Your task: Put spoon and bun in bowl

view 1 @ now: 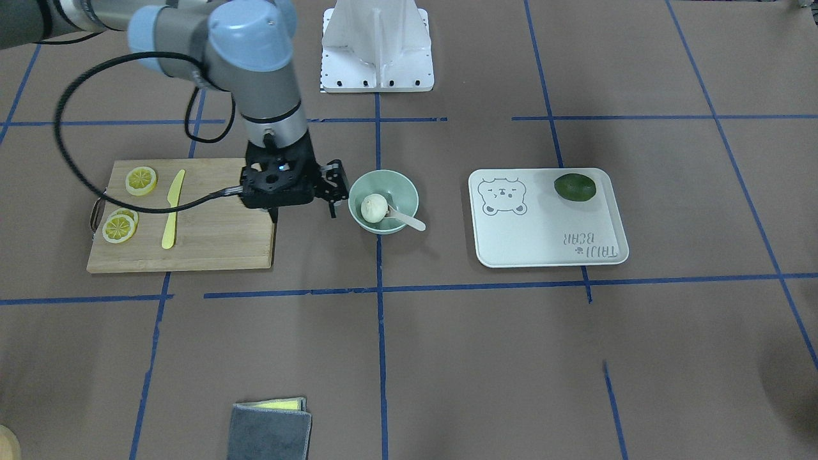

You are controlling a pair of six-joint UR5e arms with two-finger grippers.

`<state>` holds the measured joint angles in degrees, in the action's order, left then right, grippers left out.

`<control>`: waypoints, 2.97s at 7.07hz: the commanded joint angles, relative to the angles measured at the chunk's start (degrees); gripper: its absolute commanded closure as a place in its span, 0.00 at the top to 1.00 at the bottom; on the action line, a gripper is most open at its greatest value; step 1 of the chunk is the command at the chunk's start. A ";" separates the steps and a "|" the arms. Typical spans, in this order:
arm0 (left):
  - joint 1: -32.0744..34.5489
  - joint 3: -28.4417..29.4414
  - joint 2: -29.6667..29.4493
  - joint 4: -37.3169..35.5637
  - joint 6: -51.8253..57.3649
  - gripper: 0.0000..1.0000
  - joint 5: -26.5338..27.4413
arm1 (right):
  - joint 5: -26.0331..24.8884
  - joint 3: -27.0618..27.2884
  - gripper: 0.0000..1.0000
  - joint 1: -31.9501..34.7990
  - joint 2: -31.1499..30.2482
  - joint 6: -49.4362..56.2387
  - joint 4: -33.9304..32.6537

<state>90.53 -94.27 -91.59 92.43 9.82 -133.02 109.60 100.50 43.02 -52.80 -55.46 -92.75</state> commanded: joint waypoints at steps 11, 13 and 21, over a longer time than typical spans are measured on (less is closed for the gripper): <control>0.18 -3.20 4.05 -4.01 0.37 1.00 -0.13 | 26.54 -6.74 1.00 48.65 -34.99 59.07 0.20; 0.09 -3.29 4.05 -3.84 0.46 1.00 -0.13 | 26.54 -6.55 1.00 48.65 -35.52 59.07 0.20; 0.09 -3.46 3.87 -3.40 0.46 1.00 -0.13 | 26.98 -9.54 1.00 48.47 -35.26 59.06 0.20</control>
<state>90.69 -97.68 -87.62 88.90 10.28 -133.16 136.45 91.44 91.51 -88.22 3.47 -92.58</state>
